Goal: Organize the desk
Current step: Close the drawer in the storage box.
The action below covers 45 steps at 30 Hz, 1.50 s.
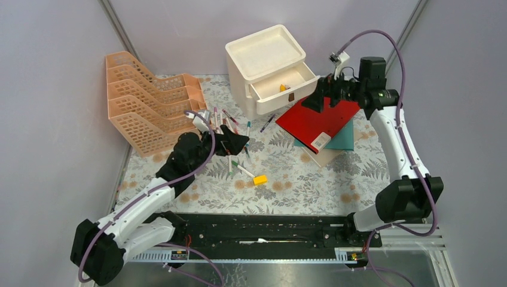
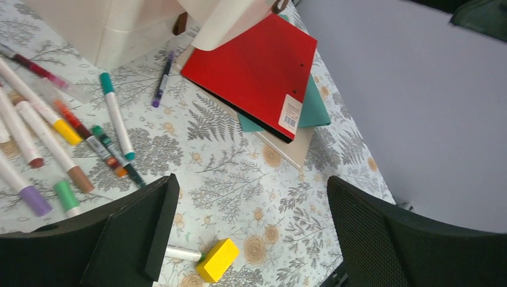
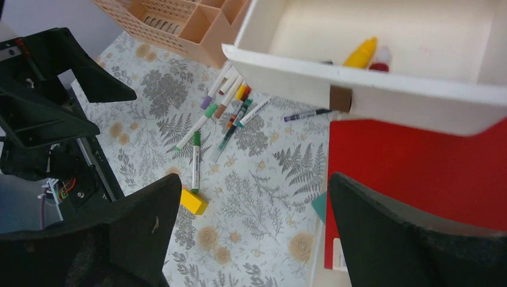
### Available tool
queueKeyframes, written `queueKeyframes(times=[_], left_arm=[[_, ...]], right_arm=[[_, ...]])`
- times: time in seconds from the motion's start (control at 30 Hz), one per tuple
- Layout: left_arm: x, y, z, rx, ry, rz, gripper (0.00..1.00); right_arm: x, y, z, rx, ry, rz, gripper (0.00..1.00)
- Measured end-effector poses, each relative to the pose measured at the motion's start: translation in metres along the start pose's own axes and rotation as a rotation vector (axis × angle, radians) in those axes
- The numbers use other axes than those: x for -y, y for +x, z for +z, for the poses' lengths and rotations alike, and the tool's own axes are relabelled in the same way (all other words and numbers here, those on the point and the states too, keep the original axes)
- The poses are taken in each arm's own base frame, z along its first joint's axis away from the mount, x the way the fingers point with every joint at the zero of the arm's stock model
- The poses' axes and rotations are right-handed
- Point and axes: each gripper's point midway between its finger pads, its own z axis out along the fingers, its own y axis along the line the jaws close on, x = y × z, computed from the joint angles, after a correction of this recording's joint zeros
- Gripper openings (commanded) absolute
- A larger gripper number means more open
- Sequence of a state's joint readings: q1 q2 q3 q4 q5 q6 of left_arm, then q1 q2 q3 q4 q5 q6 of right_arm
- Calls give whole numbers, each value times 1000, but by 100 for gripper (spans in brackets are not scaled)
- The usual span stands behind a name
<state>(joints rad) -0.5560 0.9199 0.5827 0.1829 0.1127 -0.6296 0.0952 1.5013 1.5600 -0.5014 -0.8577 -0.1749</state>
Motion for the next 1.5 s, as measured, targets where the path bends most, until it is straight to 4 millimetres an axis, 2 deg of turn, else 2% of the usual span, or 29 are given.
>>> queueKeyframes(times=[0.1, 0.27, 0.37, 0.57, 0.8, 0.83, 0.93, 1.13, 1.3, 1.5], left_arm=[[6, 1, 8, -25, 27, -12, 96], [22, -3, 25, -65, 81, -32, 91], [35, -11, 37, -80, 112, -31, 88], [67, -17, 60, -124, 141, 34, 76], [92, -1, 92, -196, 71, 227, 50], [94, 2, 97, -208, 55, 258, 46], [99, 9, 111, -242, 6, 352, 24], [106, 21, 136, -294, -68, 540, 2], [103, 26, 154, -353, -80, 691, 0], [81, 31, 173, -417, -113, 919, 0]], right_arm=[[8, 25, -4, -32, 34, 80, 99], [12, 80, 0, -121, 50, 215, 99], [12, 113, -4, -163, 65, 274, 99], [20, 141, -23, -164, 166, 302, 99], [45, 173, -43, -108, 273, 415, 99], [48, 174, -43, -102, 279, 426, 99], [53, 175, -44, -81, 288, 461, 100], [63, 174, -40, -56, 297, 489, 99], [62, 174, -39, -46, 286, 501, 99], [63, 174, -36, -40, 275, 513, 99]])
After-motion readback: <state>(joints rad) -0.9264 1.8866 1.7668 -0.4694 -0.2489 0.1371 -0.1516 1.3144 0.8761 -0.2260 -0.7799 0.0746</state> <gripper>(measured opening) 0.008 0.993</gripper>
